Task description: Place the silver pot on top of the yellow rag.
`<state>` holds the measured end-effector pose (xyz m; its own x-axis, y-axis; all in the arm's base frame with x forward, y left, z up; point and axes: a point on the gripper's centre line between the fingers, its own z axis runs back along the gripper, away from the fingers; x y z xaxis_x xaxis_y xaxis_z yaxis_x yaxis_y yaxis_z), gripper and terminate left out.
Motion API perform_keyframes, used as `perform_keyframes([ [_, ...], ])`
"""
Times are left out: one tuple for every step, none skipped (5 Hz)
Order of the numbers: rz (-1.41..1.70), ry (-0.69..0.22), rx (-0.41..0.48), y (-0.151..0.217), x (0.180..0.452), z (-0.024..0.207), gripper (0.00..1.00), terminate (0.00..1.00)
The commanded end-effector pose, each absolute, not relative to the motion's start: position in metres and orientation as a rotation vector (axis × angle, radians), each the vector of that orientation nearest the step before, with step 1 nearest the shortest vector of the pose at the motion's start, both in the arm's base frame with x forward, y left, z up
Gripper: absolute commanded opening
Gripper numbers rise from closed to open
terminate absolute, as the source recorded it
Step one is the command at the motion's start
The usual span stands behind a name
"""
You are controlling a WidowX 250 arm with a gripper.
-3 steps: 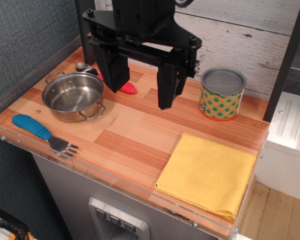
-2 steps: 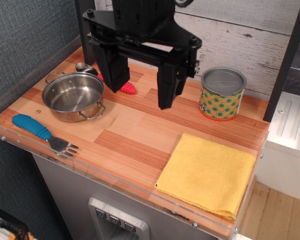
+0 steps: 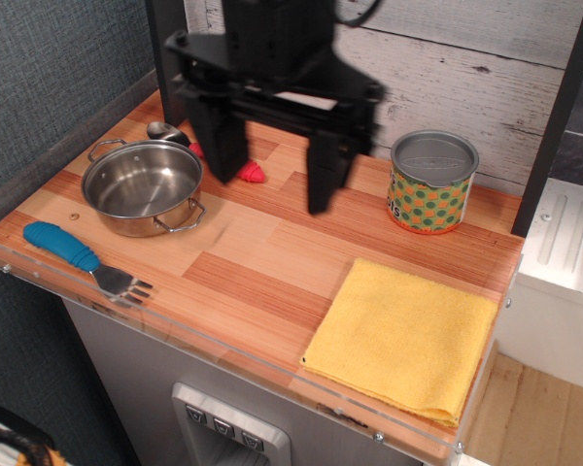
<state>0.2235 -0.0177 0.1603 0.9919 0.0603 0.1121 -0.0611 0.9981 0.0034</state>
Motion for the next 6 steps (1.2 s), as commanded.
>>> perform_keyframes([
  [0.172, -0.161, 0.067, 0.030, 0.250, 0.157, 1.00, 0.00],
  [0.213, -0.175, 0.084, 0.054, 0.261, 0.144, 1.00, 0.00],
  [0.225, -0.180, 0.125, 0.074, 0.279, 0.128, 1.00, 0.00],
  [0.226, -0.185, 0.118, 0.087, 0.294, 0.118, 1.00, 0.00],
  [0.226, -0.197, 0.119, 0.102, 0.304, 0.107, 1.00, 0.00],
  [0.196, -0.186, 0.126, 0.110, 0.310, 0.091, 1.00, 0.00],
])
